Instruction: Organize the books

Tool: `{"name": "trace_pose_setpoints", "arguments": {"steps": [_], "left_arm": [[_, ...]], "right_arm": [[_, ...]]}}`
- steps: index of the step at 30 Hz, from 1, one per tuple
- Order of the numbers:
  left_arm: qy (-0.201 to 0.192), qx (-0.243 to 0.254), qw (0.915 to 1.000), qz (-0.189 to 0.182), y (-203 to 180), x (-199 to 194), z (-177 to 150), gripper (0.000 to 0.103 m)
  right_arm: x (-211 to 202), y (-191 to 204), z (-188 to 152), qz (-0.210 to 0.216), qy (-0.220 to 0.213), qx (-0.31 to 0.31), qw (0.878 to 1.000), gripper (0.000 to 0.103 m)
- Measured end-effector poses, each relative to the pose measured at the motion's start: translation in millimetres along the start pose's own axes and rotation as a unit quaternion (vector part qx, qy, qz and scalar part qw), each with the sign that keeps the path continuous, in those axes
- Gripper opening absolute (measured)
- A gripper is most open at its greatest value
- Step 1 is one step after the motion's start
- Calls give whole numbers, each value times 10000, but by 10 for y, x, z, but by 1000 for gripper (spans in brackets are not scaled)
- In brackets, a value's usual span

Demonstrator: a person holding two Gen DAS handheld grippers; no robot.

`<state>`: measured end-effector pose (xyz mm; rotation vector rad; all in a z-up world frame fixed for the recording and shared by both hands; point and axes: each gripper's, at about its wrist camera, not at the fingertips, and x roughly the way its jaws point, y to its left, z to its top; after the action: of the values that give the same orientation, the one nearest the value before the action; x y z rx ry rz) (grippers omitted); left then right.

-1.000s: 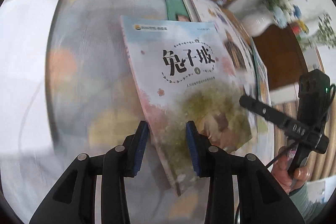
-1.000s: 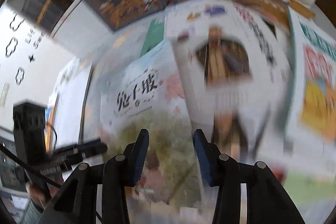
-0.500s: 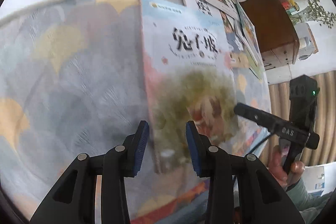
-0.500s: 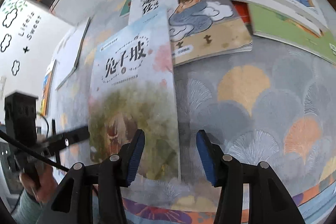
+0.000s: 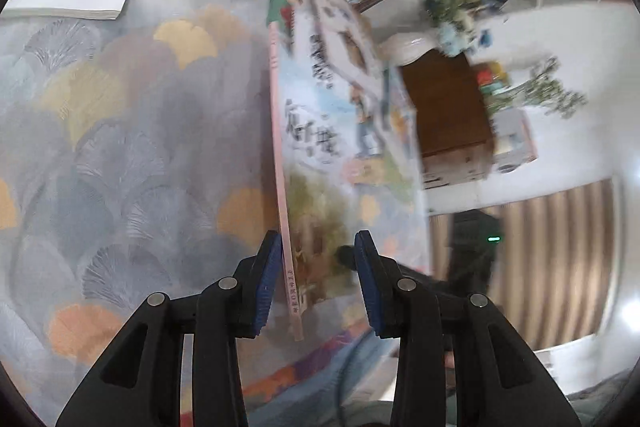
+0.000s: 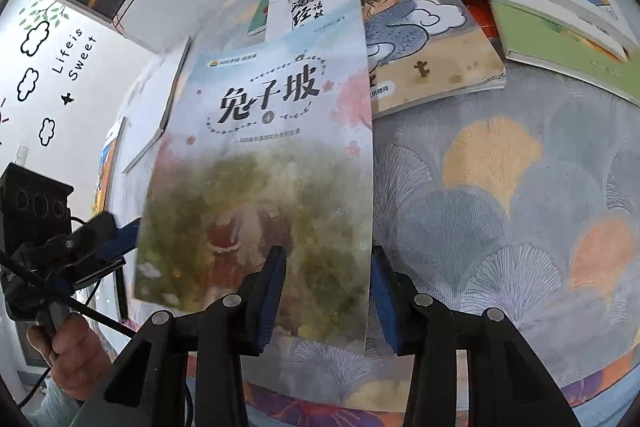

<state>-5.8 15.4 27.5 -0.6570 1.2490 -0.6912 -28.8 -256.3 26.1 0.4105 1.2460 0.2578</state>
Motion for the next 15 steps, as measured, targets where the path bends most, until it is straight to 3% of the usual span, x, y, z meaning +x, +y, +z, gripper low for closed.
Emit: {"name": "trace_pose_setpoints", "arguments": {"steps": [1, 3, 9, 13, 15], "left_arm": [[31, 43, 9997, 227, 13, 58, -1, 30], [111, -63, 9996, 248, 67, 126, -6, 18], [225, -115, 9989, 395, 79, 308, -104, 13], [268, -237, 9993, 81, 39, 330, -57, 13], [347, -495, 9973, -413, 70, 308, -14, 13]], "right_arm": [[1, 7, -1, -4, -8, 0, 10000, 42], [19, 35, -6, 19, -17, 24, 10000, 42], [22, 13, -17, 35, -3, 54, 10000, 43], [-17, -118, 26, 260, 124, 333, 9990, 44], [-54, -240, 44, 535, 112, 648, 9964, 44]]}}
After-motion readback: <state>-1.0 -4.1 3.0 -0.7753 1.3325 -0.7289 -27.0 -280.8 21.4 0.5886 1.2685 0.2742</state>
